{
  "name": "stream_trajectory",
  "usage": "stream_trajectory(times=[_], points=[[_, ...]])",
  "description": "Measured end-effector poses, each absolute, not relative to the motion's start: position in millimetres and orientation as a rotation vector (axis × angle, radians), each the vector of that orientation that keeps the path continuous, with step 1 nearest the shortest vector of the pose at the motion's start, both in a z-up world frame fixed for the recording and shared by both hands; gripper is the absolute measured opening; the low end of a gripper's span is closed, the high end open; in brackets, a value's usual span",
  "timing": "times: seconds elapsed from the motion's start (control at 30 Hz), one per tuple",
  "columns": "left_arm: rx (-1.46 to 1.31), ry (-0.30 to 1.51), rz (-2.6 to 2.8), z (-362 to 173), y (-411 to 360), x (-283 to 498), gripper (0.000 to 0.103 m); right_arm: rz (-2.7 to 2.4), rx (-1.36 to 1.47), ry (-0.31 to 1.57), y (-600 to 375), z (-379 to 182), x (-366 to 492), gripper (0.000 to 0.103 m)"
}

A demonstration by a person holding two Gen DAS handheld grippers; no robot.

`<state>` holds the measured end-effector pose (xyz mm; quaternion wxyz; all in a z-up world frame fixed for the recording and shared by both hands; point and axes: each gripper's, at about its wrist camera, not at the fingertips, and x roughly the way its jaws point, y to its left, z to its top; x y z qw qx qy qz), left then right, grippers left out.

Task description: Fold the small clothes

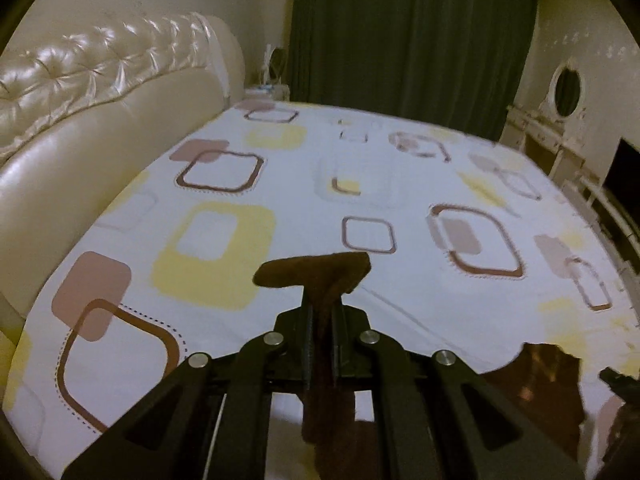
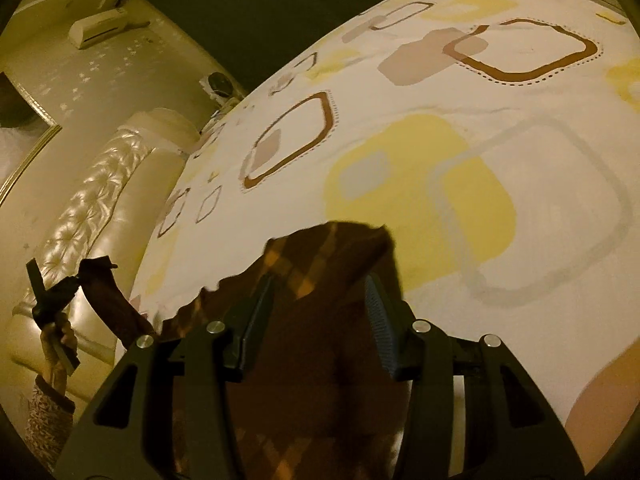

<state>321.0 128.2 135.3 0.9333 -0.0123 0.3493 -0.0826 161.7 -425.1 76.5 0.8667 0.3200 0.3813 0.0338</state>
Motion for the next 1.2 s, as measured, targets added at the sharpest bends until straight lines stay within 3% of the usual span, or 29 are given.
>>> stream_trajectory(times=[0.37,0.63,0.9,1.2], points=[[-0.059,0.551,-0.284,222,106,250,0.007,0.147,0.675,0.824,-379,87,109,0.047],[0.010,0.523,-0.406,245,39,219,0.007,0.168,0.709,0.858,-371,75,80,0.047],[0.093,0.622,-0.570,188,-83,198,0.007,0.160,0.733,0.891,-383,60,57,0.047],[0.182,0.814,-0.645,69,-207,181,0.007,0.136,0.789,0.902,-407,41,38,0.047]])
